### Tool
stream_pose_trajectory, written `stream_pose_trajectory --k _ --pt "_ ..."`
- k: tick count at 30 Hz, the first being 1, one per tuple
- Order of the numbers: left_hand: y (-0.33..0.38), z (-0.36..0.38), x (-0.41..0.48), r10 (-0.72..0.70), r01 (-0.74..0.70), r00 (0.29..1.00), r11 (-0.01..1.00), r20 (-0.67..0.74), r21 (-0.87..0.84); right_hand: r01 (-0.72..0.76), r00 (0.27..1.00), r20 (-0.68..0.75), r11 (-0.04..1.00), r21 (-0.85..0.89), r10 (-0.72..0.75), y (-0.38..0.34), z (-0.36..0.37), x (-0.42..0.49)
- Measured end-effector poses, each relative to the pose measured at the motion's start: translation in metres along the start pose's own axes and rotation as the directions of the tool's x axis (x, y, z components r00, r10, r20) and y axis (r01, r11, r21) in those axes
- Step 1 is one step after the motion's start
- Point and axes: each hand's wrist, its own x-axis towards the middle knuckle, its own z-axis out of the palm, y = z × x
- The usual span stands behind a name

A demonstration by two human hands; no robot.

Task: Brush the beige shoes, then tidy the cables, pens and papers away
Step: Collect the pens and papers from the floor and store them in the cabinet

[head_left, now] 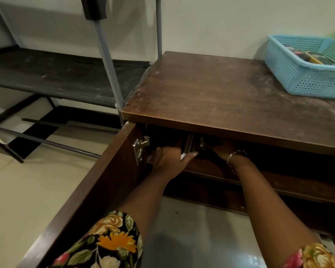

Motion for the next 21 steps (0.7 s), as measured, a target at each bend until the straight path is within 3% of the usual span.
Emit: stream_pose_trajectory --k 3,5,7,9,12,16,21 --pt "0.002 -0.003 -0.005 -0.057 0.058 0.998 0.998 -0.023 0.004 -0.016 1.000 0.016 0.989 -0.145 0.018 0.004 -0.002 -0.006" --pt "0.002 -0.001 -0.012 -0.139 0.129 0.988 0.984 -0.075 -0.121 -0.061 0.998 0.008 0.988 -0.142 0.063 0.004 -0.005 -0.015" --pt "0.005 0.005 -0.022 -0.213 0.179 0.953 0.969 -0.216 -0.168 -0.131 0.990 -0.076 0.983 -0.127 0.122 0.005 -0.006 -0.031" --pt "0.012 0.006 -0.040 -0.219 0.175 0.944 0.966 -0.245 -0.192 -0.150 0.977 -0.185 0.960 -0.235 0.108 0.009 -0.003 -0.052" --pt "0.033 -0.014 -0.083 -0.207 0.182 0.966 0.970 -0.157 -0.162 -0.063 0.993 -0.110 0.967 -0.245 0.037 0.002 -0.005 -0.098" --pt "0.070 -0.082 -0.142 -0.226 0.234 0.970 0.968 0.093 -0.094 0.088 0.996 0.038 0.961 -0.261 -0.081 -0.039 -0.025 -0.168" --pt "0.098 -0.221 -0.198 -0.257 0.263 0.961 0.963 0.100 -0.058 0.164 0.978 0.169 0.956 -0.242 -0.125 -0.148 -0.099 -0.243"
